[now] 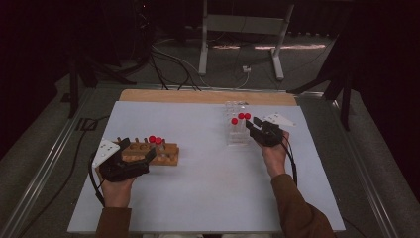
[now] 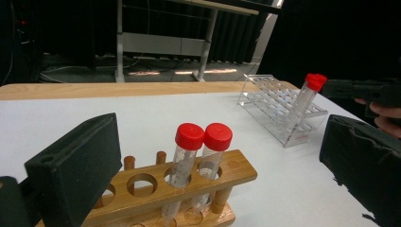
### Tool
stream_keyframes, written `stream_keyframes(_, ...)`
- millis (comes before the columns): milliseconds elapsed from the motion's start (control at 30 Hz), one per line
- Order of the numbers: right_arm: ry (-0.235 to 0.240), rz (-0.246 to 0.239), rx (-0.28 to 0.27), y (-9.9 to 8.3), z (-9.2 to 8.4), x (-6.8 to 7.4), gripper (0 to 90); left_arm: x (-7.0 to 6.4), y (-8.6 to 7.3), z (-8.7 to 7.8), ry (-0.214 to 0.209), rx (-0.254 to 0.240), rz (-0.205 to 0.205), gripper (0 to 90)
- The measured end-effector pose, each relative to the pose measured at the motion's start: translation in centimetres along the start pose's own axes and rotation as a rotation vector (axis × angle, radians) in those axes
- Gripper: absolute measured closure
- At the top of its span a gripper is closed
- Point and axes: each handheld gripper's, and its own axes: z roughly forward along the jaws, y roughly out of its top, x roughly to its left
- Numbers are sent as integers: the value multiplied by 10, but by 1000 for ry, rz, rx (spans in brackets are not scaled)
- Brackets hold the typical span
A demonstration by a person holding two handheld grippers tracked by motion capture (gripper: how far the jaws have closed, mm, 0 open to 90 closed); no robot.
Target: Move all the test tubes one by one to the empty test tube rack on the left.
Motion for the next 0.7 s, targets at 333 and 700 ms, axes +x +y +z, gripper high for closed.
stream_keyframes(333,-2,-6,33,-5,13,-1,725,0,-1,1,-6,5,-10,6)
stream_keyframes(700,-19,-23,54,-6,25,1,726,1,-1,0,-3,9,-14,6)
